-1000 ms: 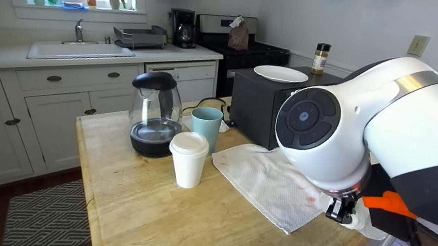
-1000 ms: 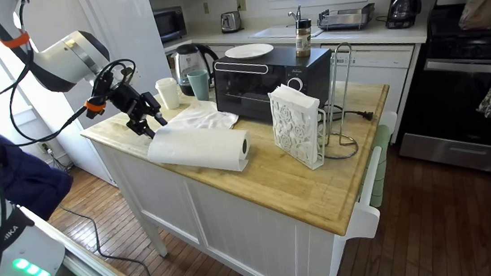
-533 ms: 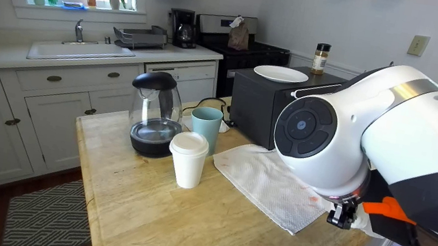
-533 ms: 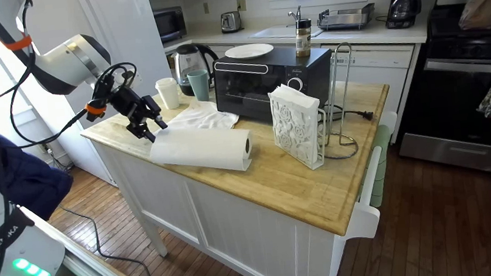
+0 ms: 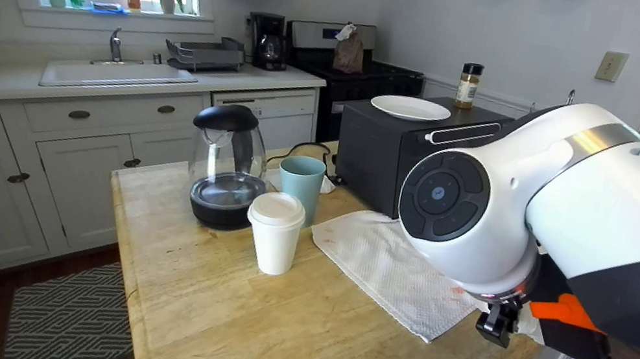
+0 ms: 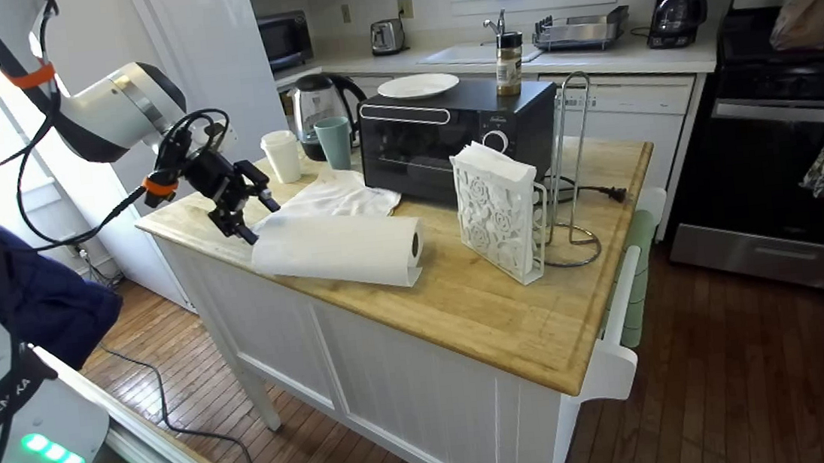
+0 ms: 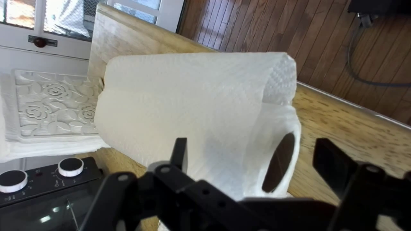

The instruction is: Set the paper towel roll upright on the countertop

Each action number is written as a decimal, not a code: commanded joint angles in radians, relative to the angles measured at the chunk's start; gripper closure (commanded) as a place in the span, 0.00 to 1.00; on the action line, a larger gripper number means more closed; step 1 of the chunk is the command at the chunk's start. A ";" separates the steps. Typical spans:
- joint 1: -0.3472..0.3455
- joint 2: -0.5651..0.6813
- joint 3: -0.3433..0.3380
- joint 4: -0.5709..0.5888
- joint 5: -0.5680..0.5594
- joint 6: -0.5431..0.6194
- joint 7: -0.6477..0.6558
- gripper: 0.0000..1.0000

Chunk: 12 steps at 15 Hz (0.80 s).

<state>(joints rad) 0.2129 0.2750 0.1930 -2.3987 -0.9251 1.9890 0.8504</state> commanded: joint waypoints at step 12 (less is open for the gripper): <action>0.011 0.036 -0.037 0.016 -0.090 -0.049 0.042 0.03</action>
<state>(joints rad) 0.2131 0.2890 0.1676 -2.3972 -0.9886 1.9686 0.8801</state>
